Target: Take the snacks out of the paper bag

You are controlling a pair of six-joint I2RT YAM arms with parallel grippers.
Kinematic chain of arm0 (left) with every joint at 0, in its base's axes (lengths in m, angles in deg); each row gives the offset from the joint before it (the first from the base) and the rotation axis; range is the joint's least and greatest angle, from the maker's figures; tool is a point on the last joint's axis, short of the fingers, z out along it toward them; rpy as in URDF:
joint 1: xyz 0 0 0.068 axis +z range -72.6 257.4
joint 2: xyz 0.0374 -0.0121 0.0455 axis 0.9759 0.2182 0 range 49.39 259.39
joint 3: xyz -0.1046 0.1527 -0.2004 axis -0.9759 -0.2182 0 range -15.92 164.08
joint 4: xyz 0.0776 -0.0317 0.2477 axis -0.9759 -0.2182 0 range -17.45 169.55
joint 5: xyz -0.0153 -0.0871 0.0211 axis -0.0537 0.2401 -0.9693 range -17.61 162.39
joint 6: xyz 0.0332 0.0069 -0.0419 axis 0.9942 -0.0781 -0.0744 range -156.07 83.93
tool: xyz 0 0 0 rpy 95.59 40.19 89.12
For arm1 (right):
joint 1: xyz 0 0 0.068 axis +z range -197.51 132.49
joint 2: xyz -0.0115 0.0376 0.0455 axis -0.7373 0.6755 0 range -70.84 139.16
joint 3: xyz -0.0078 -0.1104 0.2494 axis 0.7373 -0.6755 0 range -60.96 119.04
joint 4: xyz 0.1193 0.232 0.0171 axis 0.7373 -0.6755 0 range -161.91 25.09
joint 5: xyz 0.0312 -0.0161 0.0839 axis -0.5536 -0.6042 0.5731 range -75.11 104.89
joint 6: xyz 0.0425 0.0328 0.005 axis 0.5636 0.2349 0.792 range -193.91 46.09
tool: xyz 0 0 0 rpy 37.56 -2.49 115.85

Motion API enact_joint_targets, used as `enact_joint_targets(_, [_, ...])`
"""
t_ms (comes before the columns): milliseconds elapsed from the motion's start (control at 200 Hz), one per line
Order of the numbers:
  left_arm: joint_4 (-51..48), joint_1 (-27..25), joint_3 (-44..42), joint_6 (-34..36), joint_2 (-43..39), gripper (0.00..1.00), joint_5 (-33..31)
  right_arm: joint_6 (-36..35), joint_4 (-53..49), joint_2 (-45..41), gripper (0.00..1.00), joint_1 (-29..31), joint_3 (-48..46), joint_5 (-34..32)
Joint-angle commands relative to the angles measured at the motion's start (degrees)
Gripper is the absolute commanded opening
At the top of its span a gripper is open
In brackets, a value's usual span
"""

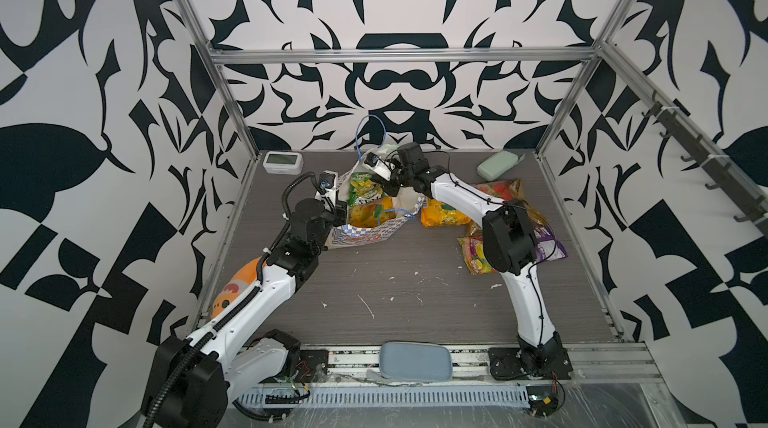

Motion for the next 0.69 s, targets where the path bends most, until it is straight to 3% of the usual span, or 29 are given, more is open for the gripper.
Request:
enact_joint_targets(0, [5.29,-0.11,1.86,-0.29,-0.76,0.00,0.94,3.25,2.18,-2.44,0.00,0.12,-1.31,0.05])
enact_joint_targets(340, [4.55,-0.08,1.98,-0.09,-1.28,0.00,-0.02,10.49,5.35,-11.72,0.00,-0.20,-6.51,7.08])
enact_joint_targets(690, [4.58,-0.04,2.25,-0.10,-0.70,0.00,0.01,12.32,8.56,-22.97,0.00,-0.14,-15.79,11.27])
